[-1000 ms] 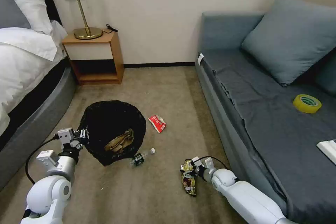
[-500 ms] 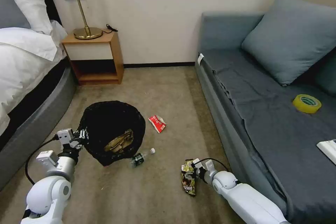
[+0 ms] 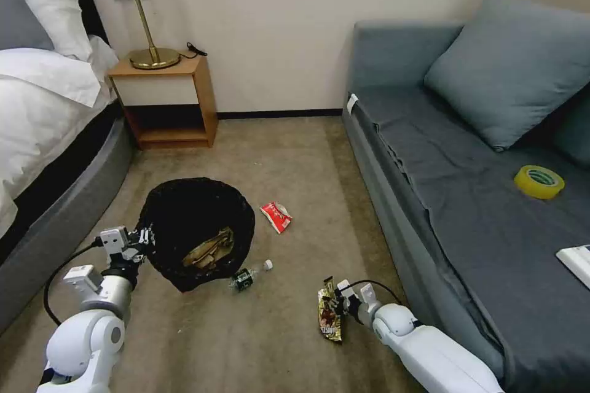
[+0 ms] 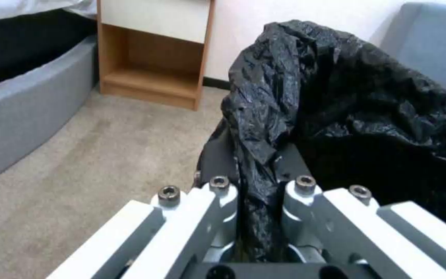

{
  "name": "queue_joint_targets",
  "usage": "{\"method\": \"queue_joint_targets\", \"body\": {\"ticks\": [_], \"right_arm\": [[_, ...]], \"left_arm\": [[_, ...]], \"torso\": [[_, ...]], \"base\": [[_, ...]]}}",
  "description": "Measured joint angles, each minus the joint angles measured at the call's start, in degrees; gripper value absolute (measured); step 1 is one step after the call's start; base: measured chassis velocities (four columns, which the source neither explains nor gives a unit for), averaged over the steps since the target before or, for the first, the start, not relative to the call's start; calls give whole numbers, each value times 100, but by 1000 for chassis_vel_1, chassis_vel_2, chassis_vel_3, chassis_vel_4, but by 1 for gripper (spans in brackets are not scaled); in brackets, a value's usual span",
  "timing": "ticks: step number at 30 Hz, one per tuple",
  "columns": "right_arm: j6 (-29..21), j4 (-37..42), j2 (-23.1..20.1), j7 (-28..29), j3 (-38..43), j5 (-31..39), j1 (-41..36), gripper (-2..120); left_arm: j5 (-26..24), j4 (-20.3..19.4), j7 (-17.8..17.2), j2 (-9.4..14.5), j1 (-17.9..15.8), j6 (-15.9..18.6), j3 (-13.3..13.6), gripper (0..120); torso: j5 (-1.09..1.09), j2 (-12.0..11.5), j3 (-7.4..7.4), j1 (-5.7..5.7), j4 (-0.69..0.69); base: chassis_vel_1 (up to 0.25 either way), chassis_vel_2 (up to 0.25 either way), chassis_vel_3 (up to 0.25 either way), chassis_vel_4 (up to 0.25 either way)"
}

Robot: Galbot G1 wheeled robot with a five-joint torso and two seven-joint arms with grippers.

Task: Pick up the trash bin, then pick up the garbage on the floor and place it into the trash bin.

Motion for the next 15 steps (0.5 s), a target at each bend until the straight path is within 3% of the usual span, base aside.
{"method": "queue_joint_targets", "body": {"ticks": [4,15], "right_arm": [[63,33,-1,30,41,-2,-44,0],[246,334,-103,263,150,56,-151,0]], "left_arm": [[3,-2,-3,-8,8,0,5,6],[5,-26,-31,-5,18,-3,46,6]], "torso": [[0,0,0,0,0],[0,0,0,0,0]], "base": [[0,0,0,0],[0,0,0,0]]}}
